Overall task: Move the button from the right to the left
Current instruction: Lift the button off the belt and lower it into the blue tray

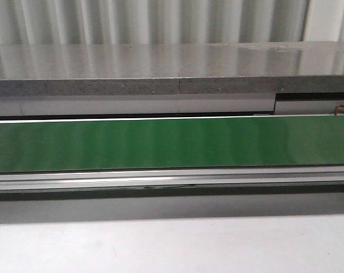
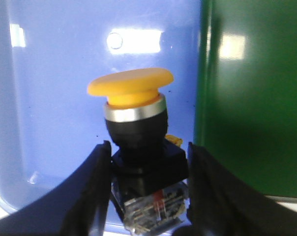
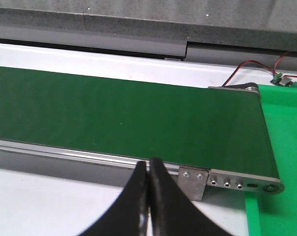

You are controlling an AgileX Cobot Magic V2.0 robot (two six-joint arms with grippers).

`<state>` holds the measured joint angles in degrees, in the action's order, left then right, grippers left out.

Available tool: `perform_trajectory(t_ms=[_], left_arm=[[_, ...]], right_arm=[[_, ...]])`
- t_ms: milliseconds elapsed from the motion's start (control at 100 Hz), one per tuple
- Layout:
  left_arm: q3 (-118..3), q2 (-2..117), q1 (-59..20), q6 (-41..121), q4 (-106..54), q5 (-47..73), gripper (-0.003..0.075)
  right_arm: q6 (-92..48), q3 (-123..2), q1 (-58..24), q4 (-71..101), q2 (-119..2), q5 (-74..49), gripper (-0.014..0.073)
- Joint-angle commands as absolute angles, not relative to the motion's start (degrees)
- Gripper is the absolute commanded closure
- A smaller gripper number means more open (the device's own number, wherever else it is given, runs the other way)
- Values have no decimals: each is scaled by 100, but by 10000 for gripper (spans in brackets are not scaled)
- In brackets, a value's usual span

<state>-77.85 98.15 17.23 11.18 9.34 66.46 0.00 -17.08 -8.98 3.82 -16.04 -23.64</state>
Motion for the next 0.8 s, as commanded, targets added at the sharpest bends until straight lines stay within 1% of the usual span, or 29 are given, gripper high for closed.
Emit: perform_trajectory(t_ms=[0, 220, 490, 650, 720, 790], left_arm=[[-7948, 9792, 1830, 1142, 1018, 6465, 711], [-7938, 10151, 2017, 1142, 1229, 5908, 711], [-7938, 10803, 2022, 1142, 1229, 5538, 711], [-7938, 10956, 2022, 1142, 1190, 5531, 706], [-7938, 10954, 2022, 1197, 1179, 5531, 676], [-7938, 10954, 2022, 1337, 1167, 5531, 602]], right_arm=[[-51, -1863, -900, 320, -1640, -1901, 660], [-51, -1863, -900, 320, -1640, -1901, 660], [-51, -1863, -900, 320, -1640, -1901, 660], [-51, -1863, -900, 320, -1640, -1901, 660], [-51, -1863, -900, 320, -1640, -1901, 660], [-51, -1863, -900, 320, -1640, -1901, 660]])
